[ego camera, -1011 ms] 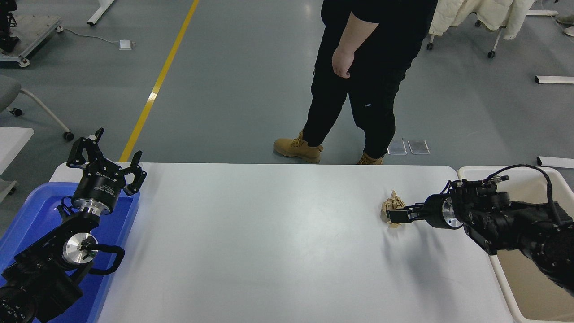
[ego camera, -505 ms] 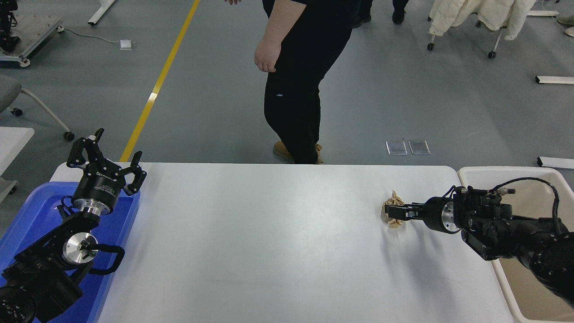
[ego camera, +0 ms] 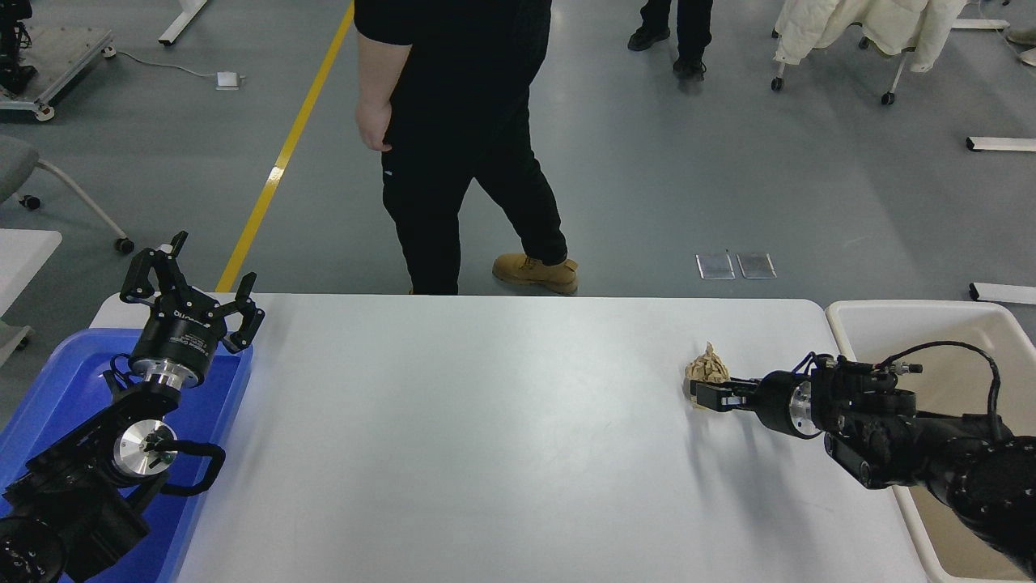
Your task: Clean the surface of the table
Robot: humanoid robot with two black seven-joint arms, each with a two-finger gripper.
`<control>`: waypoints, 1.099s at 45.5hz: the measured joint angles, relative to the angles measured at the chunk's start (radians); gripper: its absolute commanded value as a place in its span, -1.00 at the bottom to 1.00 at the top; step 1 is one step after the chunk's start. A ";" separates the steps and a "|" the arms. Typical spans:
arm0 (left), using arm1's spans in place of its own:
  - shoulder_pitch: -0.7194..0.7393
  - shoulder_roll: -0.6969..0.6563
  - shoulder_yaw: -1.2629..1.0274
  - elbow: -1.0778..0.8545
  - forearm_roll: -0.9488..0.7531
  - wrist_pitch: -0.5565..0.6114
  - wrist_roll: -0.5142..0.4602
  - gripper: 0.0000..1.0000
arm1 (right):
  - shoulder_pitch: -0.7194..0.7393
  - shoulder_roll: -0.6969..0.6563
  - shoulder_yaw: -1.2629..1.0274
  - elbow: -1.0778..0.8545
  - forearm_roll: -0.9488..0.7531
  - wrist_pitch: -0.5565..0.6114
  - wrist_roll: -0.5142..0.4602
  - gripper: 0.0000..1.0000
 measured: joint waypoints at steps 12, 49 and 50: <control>0.000 0.000 0.000 0.000 0.000 0.000 0.000 1.00 | -0.016 0.006 0.006 -0.036 0.025 -0.013 -0.001 -1.00; 0.000 0.000 0.000 0.000 0.000 0.001 0.000 1.00 | 0.236 -0.347 0.367 0.347 0.208 0.039 0.234 -1.00; 0.000 0.000 0.000 0.000 0.000 0.001 0.000 1.00 | 0.239 -0.356 0.380 0.350 0.209 0.045 0.235 -1.00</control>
